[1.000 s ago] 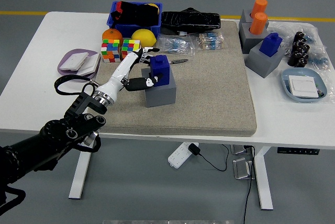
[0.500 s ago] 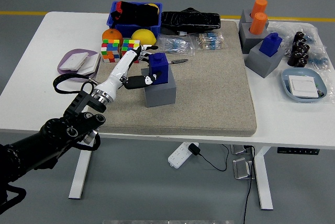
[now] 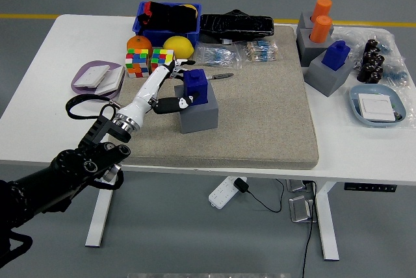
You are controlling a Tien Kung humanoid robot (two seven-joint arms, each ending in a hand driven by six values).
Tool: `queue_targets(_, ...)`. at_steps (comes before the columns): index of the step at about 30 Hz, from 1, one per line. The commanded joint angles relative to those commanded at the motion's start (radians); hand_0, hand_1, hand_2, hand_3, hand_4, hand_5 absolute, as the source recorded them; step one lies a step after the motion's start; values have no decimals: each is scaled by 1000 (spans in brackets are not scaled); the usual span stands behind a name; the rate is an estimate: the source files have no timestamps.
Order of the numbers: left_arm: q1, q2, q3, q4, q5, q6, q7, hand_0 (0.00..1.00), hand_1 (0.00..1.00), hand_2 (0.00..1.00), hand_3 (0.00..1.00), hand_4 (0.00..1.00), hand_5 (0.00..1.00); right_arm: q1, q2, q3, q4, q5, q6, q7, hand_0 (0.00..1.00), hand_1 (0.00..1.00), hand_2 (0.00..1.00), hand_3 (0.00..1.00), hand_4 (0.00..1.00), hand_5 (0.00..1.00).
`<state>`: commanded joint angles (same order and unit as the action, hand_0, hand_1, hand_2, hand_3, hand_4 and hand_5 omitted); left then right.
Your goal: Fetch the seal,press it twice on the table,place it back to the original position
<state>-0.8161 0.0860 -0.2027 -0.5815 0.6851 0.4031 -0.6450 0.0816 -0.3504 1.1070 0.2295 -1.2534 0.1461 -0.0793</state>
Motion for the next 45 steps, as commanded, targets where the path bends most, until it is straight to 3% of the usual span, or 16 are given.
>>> queue_targets(10, 3, -6, 2, 3, -6, -2, 0, 793, 449, 358, 784, 526, 2, 2, 1, -6, 2, 2, 1, 0, 787, 666, 669, 672, 821, 570)
queue_targets(11, 3, -6, 3, 3, -8, -5, 0, 801, 545, 447, 787, 547, 2, 1, 1, -6, 2, 2, 0, 0, 788, 666, 668, 672, 822, 569)
queue_targets(16, 2, -7, 8, 8, -12, -21, 5, 801, 545, 447, 787, 547, 2, 1, -1, -7, 2, 2, 0, 1, 788, 666, 668, 672, 822, 569)
queue_targets(17, 2, -7, 9, 9, -11, -23, 7, 829, 725, 622, 794, 668, 2, 1, -1, -8, 2, 2, 0, 1, 788, 666, 668, 672, 822, 569)
queue_targets(22, 1, -6, 9, 12, -12, -30, 11, 829, 725, 622, 794, 668, 2, 2, -1, -10, 2, 2, 0, 1, 788, 666, 668, 672, 822, 569)
queue_targets(23, 1, -7, 9, 13, -12, -32, 12, 856, 839, 785, 830, 792, 2, 2, -1, -11, 2, 2, 1, 1, 788, 666, 668, 672, 822, 569)
queue_targets(28, 2, -10, 9, 16, -5, -38, 22, 856, 839, 785, 830, 792, 2, 3, -1, -14, 3, 4, 1, 1, 788, 666, 668, 672, 822, 569)
queue_targets(29, 3, -10, 9, 16, -4, -40, 25, 884, 897, 844, 873, 889, 2, 3, -2, -15, 3, 4, 0, 1, 788, 664, 668, 672, 822, 570)
queue_targets(34, 7, -10, 10, 19, 8, -54, 39, 884, 897, 844, 873, 889, 2, 0, -1, -18, 3, 5, 1, 1, 788, 664, 668, 672, 822, 570)
queue_targets(35, 8, -10, 8, 19, 9, -59, 41, 941, 966, 926, 951, 983, 2, 0, -1, -19, 3, 5, 1, 1, 788, 667, 668, 671, 822, 569)
queue_targets(40, 14, -6, -12, 20, 9, -96, 49, 941, 966, 926, 951, 983, 2, -4, 0, -18, 4, 4, 1, 2, 788, 667, 668, 671, 822, 569)
queue_targets(41, 16, -6, -17, 20, 8, -107, 50, 998, 998, 998, 998, 998, 186, -6, 1, -17, 3, 4, 1, 2, 788, 666, 667, 672, 822, 569)
queue_targets(45, 17, -5, -25, 18, 7, -138, 58, 998, 998, 998, 998, 998, 186, -7, 4, -15, 3, 3, 2, 1, 788, 666, 667, 672, 822, 569)
